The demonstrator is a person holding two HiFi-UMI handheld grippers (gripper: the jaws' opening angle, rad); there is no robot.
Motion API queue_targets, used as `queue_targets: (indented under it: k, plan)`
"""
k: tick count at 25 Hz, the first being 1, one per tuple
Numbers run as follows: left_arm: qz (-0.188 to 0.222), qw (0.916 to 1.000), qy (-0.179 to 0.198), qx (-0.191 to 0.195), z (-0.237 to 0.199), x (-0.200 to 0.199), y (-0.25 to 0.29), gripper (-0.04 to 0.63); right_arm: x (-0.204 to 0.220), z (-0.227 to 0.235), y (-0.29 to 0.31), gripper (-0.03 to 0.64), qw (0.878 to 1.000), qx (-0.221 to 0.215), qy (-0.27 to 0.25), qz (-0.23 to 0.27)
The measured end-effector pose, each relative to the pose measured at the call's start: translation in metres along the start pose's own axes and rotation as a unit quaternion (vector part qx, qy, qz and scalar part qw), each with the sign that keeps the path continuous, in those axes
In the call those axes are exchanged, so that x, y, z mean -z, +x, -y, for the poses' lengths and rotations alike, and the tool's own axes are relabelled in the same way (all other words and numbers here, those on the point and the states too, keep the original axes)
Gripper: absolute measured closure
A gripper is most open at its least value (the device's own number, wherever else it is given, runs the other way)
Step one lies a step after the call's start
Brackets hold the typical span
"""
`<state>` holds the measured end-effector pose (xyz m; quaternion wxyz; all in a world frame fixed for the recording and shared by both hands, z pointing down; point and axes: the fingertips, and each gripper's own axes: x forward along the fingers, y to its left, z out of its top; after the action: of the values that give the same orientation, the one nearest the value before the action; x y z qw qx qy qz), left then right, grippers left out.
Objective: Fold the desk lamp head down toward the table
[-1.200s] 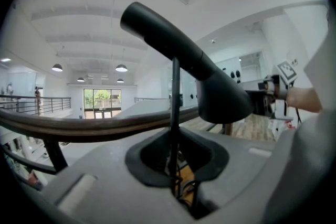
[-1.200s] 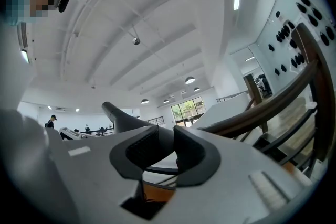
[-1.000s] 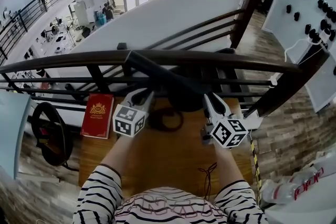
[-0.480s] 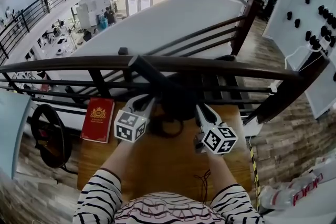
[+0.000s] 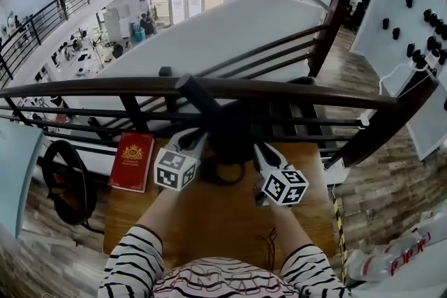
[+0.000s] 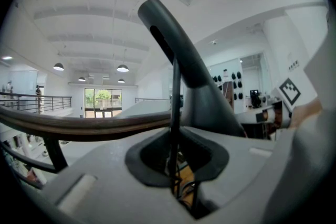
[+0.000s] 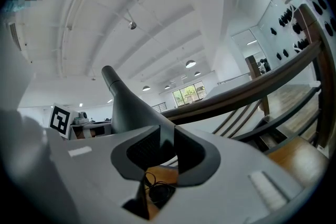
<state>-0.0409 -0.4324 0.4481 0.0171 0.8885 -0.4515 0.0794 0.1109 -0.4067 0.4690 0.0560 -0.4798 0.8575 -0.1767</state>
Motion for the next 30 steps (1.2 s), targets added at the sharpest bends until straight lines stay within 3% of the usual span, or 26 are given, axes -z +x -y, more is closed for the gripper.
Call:
queue_targets:
  k: [15, 25, 30]
  plan:
    - [-0.007, 0.9998, 0.017, -0.01, 0.003, 0.005, -0.007, 0.541, 0.008, -0.001, -0.007, 0.523, 1.0, 0.004, 0.003, -0.005]
    - [-0.018, 0.9997, 0.0, -0.017, 0.015, 0.029, -0.043, 0.541, 0.034, -0.008, -0.041, 0.523, 0.999, 0.019, 0.025, -0.017]
    - [-0.015, 0.9998, -0.01, -0.013, 0.029, 0.038, -0.066, 0.541, 0.039, -0.018, -0.066, 0.563, 0.999, 0.03, 0.029, -0.012]
